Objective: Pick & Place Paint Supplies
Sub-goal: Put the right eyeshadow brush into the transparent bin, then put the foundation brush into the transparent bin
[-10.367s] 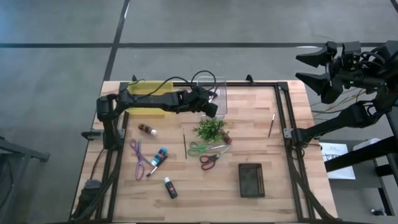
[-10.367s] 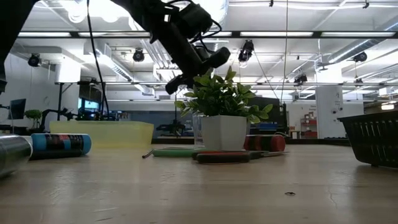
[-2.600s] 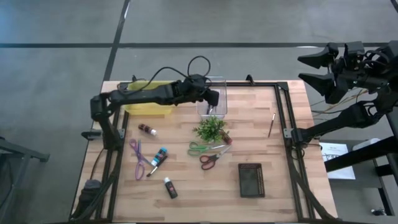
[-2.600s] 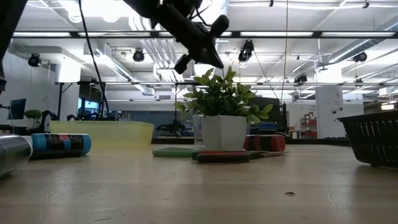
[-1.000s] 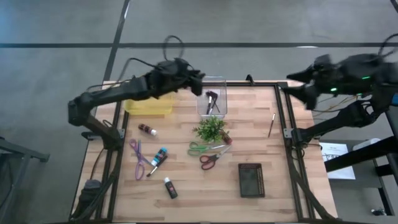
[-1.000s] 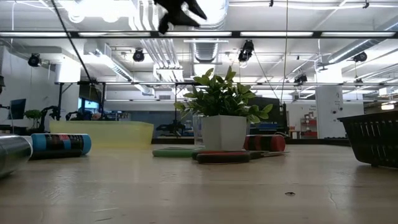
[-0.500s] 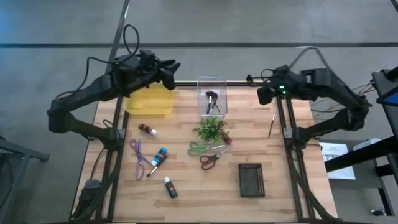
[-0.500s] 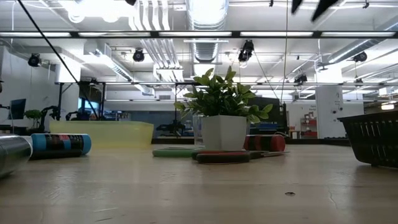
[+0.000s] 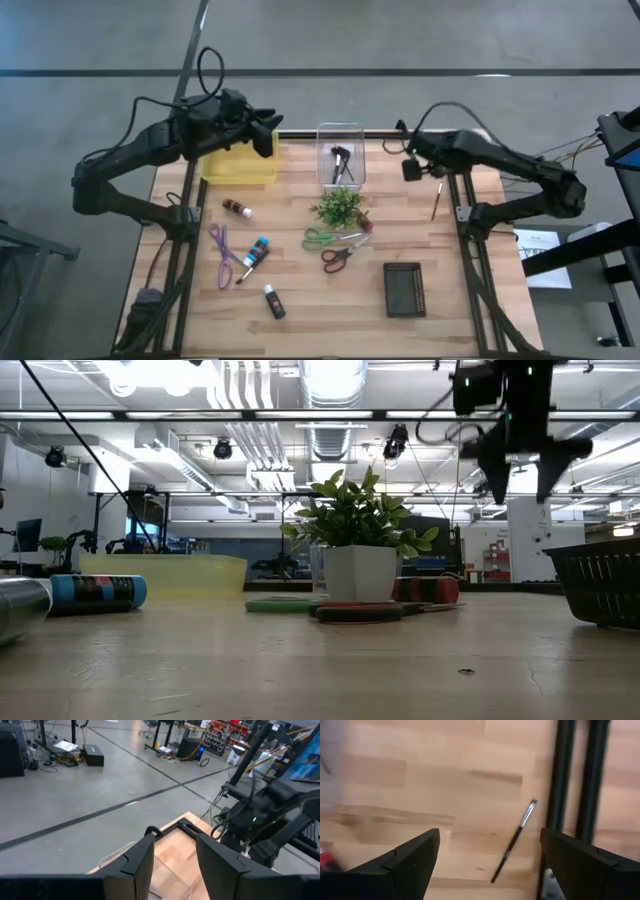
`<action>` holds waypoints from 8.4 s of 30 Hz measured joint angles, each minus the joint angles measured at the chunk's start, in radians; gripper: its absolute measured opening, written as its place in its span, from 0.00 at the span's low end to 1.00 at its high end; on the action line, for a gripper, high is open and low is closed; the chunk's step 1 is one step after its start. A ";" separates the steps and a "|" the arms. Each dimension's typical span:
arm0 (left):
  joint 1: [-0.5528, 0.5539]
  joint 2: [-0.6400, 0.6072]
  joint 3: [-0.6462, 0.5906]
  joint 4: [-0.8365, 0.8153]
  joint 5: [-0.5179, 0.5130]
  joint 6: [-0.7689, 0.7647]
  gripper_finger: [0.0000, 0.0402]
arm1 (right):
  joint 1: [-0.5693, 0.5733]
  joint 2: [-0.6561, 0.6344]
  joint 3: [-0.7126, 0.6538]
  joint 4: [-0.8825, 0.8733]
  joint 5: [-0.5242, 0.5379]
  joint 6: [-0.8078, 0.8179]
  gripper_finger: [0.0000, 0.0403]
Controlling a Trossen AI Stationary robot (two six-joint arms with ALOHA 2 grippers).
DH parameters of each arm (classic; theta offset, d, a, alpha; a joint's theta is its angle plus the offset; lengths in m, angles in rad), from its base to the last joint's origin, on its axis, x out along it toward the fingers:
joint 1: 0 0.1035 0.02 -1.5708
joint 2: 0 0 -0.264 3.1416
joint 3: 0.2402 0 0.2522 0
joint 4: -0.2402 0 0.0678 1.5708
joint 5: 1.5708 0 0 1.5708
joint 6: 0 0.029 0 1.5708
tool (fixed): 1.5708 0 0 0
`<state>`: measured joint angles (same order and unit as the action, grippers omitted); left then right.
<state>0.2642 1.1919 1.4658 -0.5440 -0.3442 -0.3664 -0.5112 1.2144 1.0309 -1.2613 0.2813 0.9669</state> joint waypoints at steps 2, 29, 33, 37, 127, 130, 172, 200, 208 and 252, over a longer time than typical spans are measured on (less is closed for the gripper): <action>-0.001 0.000 0.000 -0.004 0.006 0.000 0.39 | -0.014 0.000 -0.076 0.040 -0.008 0.044 0.86; 0.006 0.001 0.000 0.004 -0.030 -0.009 0.39 | -0.284 0.153 -0.382 0.491 -0.074 0.061 0.86; 0.006 0.001 0.000 0.003 -0.031 -0.027 0.39 | -0.306 0.125 -0.392 0.491 -0.072 0.037 0.86; 0.006 0.001 0.000 0.003 -0.042 -0.027 0.39 | -0.334 0.091 -0.425 0.491 -0.087 0.032 0.86; 0.008 0.001 0.000 0.022 -0.067 -0.061 0.39 | -0.313 0.243 -0.386 0.711 -0.196 -0.220 0.37; 0.008 0.001 0.000 0.022 -0.067 -0.061 0.39 | -0.313 0.243 -0.394 0.701 -0.195 -0.232 0.29; 0.006 0.001 0.000 0.013 -0.067 -0.079 0.39 | 0.010 -0.014 0.173 0.869 -0.172 -0.304 0.03; -0.003 0.001 0.000 -0.112 -0.075 -0.116 0.39 | -0.052 0.646 0.407 0.902 -0.282 -0.335 0.03; -0.003 0.001 0.000 -0.112 -0.074 -0.116 0.39 | -0.053 0.640 0.398 0.903 -0.283 -0.333 0.03; -0.923 0.022 -0.012 -0.740 0.020 -0.764 0.39 | -0.021 0.105 0.261 0.907 -0.239 -0.393 0.53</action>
<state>-0.6585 1.2144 1.4533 -1.2840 -0.3244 -1.1300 -0.5320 1.3198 1.2919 -0.3538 0.0419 0.5735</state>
